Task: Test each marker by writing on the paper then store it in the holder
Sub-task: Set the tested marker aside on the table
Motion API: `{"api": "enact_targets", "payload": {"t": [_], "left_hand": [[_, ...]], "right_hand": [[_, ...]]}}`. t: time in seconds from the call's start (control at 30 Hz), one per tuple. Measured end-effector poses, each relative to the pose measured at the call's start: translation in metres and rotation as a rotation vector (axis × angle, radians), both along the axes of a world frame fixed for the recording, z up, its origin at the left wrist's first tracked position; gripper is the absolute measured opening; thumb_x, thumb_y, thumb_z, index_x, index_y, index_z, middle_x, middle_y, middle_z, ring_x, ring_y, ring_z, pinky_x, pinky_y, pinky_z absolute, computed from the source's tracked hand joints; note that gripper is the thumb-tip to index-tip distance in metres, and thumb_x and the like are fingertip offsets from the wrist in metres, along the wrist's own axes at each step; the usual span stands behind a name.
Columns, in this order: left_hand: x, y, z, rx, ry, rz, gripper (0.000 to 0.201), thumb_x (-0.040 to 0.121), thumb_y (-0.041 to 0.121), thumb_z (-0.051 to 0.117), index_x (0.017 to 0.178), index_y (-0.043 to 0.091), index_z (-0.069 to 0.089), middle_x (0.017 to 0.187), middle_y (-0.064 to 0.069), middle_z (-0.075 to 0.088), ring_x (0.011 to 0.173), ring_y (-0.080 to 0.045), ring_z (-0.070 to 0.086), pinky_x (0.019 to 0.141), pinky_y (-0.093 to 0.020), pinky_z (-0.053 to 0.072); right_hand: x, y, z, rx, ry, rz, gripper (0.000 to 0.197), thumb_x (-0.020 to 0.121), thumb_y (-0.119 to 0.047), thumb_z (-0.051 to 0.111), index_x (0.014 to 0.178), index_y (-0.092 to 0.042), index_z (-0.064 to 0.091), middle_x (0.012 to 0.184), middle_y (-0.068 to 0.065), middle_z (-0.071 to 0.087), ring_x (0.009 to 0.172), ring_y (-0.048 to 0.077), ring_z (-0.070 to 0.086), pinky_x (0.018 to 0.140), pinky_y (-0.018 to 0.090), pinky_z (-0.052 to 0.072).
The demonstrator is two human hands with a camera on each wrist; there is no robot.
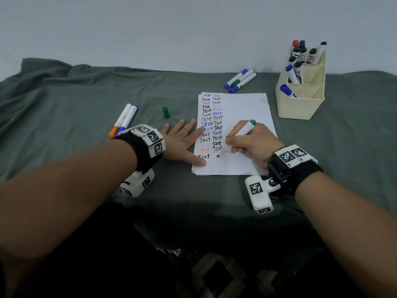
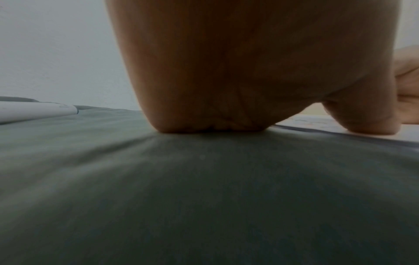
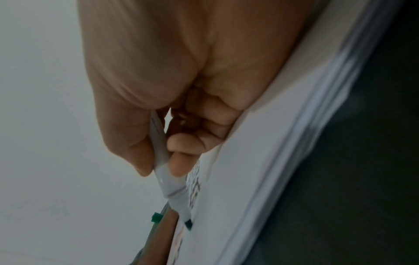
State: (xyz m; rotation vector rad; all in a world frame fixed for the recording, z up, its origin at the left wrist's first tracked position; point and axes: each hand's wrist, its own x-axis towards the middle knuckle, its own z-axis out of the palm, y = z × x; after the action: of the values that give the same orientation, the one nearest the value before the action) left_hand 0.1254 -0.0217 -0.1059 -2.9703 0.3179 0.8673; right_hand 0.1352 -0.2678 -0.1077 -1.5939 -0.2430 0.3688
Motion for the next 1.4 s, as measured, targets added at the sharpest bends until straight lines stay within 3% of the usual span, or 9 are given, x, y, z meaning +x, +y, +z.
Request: {"api": "enact_targets", "payload": {"t": [0.2,0.37,0.63,0.8,1.0,1.17,1.27,1.4], "left_hand": [[-0.001,0.000,0.002,0.000,0.000,-0.004,0.126,0.052,0.102,0.033,0.147,0.044,-0.026,0.157,0.009,-0.034,0.146,-0.020,-0.029,0.116,-0.059,-0.011],[-0.002,-0.001,0.004,0.009,0.000,-0.011,0.120,0.062,0.097,0.039,0.147,0.043,-0.026,0.157,0.008,-0.034,0.146,-0.021,-0.029,0.117,-0.059,-0.010],[-0.001,0.001,0.003,0.006,0.006,-0.015,0.121,0.059,0.099,0.037,0.147,0.044,-0.027,0.157,0.009,-0.034,0.145,-0.021,-0.029,0.116,-0.059,-0.010],[0.000,0.001,0.001,0.009,0.001,-0.015,0.122,0.058,0.100,0.036,0.146,0.044,-0.027,0.157,0.009,-0.034,0.146,-0.021,-0.029,0.117,-0.059,-0.010],[0.001,0.001,0.001,0.015,-0.006,-0.021,0.120,0.060,0.098,0.037,0.147,0.044,-0.026,0.157,0.009,-0.034,0.146,-0.021,-0.029,0.117,-0.059,-0.010],[0.001,0.002,-0.001,-0.005,-0.017,-0.021,0.120,0.062,0.097,0.040,0.147,0.043,-0.025,0.158,0.008,-0.033,0.146,-0.021,-0.028,0.117,-0.059,-0.010],[0.000,0.003,-0.002,-0.020,-0.028,-0.016,0.119,0.063,0.096,0.041,0.148,0.044,-0.023,0.158,0.009,-0.032,0.146,-0.020,-0.028,0.117,-0.058,-0.010],[-0.001,0.004,-0.001,-0.069,-0.082,-0.006,0.111,0.067,0.093,0.044,0.152,0.046,-0.010,0.162,0.011,-0.019,0.150,-0.019,-0.016,0.119,-0.056,-0.004]], "right_hand": [[0.000,-0.001,0.000,0.023,0.000,-0.036,0.026,0.081,0.007,0.075,0.068,-0.016,0.073,0.059,0.010,0.065,0.051,0.018,0.062,0.048,0.020,0.045],[0.000,-0.002,0.000,0.022,0.008,-0.024,0.029,0.081,0.008,0.073,0.066,-0.017,0.072,0.057,0.008,0.064,0.049,0.017,0.060,0.045,0.019,0.043],[0.003,-0.006,-0.006,0.099,0.042,-0.114,0.029,0.081,0.005,0.073,0.066,-0.020,0.071,0.058,0.006,0.063,0.048,0.015,0.056,0.045,0.017,0.040],[0.001,-0.004,-0.004,0.044,0.030,-0.039,0.030,0.078,0.007,0.072,0.064,-0.019,0.071,0.058,0.008,0.062,0.047,0.015,0.056,0.043,0.018,0.039],[0.001,-0.004,-0.004,0.062,0.005,-0.059,0.027,0.080,0.006,0.075,0.067,-0.017,0.073,0.059,0.009,0.064,0.050,0.016,0.060,0.045,0.018,0.042],[0.005,-0.005,-0.010,0.072,0.014,-0.095,0.026,0.076,0.004,0.073,0.065,-0.020,0.070,0.056,0.004,0.060,0.047,0.013,0.055,0.045,0.018,0.039],[0.007,-0.007,-0.014,0.182,0.054,-0.117,0.020,0.072,-0.001,0.076,0.067,-0.020,0.073,0.063,0.007,0.064,0.051,0.016,0.055,0.051,0.022,0.045],[0.009,-0.008,-0.016,0.282,0.081,-0.122,0.014,0.071,-0.005,0.083,0.072,-0.017,0.075,0.066,0.010,0.066,0.053,0.018,0.056,0.053,0.022,0.049]]}}
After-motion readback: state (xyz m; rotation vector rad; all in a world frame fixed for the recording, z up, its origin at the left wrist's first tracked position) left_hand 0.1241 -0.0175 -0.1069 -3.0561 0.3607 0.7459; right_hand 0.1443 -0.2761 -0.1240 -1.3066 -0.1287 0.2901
